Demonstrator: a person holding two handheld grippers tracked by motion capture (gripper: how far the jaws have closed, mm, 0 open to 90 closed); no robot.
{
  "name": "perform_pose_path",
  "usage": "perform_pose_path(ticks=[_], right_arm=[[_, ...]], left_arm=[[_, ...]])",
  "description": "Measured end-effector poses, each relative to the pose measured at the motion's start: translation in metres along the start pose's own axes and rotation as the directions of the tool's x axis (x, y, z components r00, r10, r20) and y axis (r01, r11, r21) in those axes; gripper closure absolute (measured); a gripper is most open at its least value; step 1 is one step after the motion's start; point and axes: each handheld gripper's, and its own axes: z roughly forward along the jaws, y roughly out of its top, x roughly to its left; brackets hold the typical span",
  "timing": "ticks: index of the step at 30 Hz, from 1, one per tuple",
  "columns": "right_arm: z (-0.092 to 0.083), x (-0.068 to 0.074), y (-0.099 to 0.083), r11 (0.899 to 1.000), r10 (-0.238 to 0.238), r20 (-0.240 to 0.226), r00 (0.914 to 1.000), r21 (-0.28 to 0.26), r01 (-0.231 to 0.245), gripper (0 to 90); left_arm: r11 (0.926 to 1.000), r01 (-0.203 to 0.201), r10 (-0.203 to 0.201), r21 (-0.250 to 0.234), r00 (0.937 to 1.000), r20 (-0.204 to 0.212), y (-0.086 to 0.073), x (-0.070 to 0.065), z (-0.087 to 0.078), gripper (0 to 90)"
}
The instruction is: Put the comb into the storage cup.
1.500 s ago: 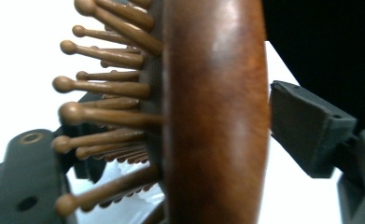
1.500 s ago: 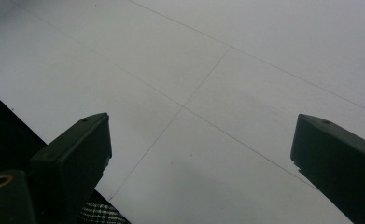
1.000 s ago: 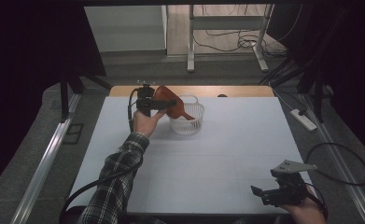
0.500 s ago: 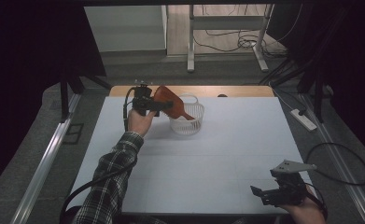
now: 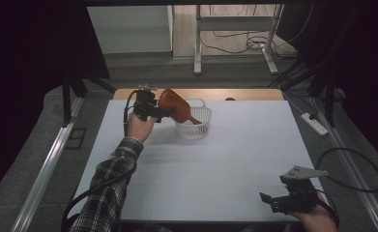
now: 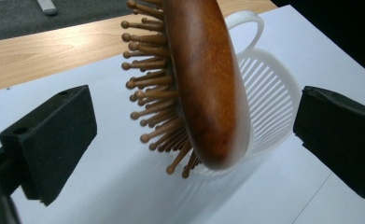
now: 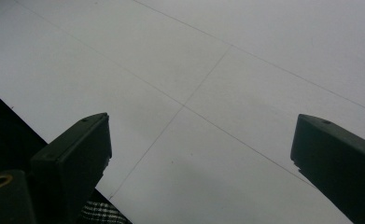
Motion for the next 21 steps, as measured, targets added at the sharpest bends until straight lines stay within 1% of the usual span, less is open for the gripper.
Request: perform_pose_path(ticks=[6, 9, 12, 21], right_arm=[[0.000, 0.000, 0.000, 1.000, 0.003, -0.002, 1.0000, 0.000, -0.003, 3.9], [0.000, 0.000, 0.000, 1.000, 0.008, 0.001, 1.0000, 0.001, -0.008, 2.7], [0.000, 0.000, 0.000, 1.000, 0.008, 0.007, 0.9999, 0.002, -0.008, 0.4], [0.001, 0.000, 0.000, 1.000, 0.009, 0.015, 0.9998, 0.006, -0.009, 0.0]], left_arm=[[0.9996, -0.026, 0.026, -0.006, 0.9996, -0.007, -0.004, 0.001, -0.006, 0.0], [0.9987, -0.050, 0.050, 0.001, 0.9985, -0.021, -0.004, 0.000, -0.009, 0.0], [0.9980, -0.063, 0.063, -0.002, 0.9977, -0.027, -0.005, -0.001, -0.012, 0.0], [0.9951, -0.099, 0.099, -0.002, 0.9947, -0.028, -0.009, -0.005, -0.018, 0.0]])
